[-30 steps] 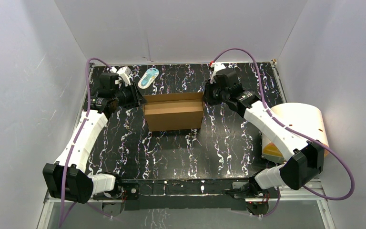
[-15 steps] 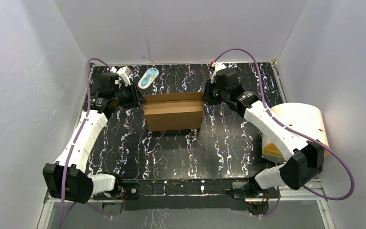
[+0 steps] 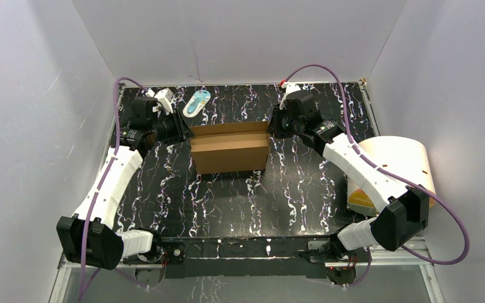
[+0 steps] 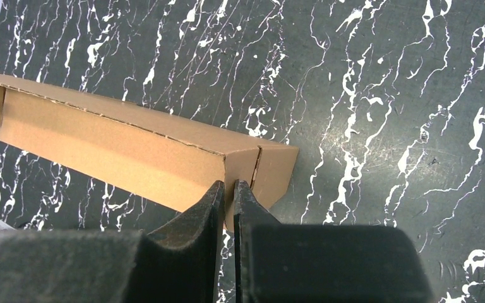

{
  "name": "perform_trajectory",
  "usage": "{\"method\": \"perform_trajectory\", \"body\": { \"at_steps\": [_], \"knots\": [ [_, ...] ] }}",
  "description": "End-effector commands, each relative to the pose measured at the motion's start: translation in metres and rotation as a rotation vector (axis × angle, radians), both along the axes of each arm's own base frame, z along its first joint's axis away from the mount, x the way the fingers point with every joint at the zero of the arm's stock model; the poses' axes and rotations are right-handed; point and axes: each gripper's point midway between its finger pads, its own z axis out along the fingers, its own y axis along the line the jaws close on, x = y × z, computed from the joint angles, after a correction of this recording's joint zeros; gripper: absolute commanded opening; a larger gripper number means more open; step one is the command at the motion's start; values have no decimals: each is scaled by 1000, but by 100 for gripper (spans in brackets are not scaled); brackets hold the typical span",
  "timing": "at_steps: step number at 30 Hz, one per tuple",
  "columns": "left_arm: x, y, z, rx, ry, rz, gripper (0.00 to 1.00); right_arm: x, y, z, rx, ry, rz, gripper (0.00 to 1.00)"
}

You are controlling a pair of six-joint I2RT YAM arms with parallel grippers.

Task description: Fold the paper box

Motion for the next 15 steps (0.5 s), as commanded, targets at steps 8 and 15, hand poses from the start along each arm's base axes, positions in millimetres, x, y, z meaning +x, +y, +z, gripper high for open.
{"method": "perform_trajectory", "body": {
  "at_steps": [8,15],
  "knots": [
    [-13,-10,8,-43,-4,-41,26,5,11,12,87,-30,-6,15],
    [-13,-4,9,-8,-17,-23,26,8,0,-1,0,-50,-12,15]
  ]
}}
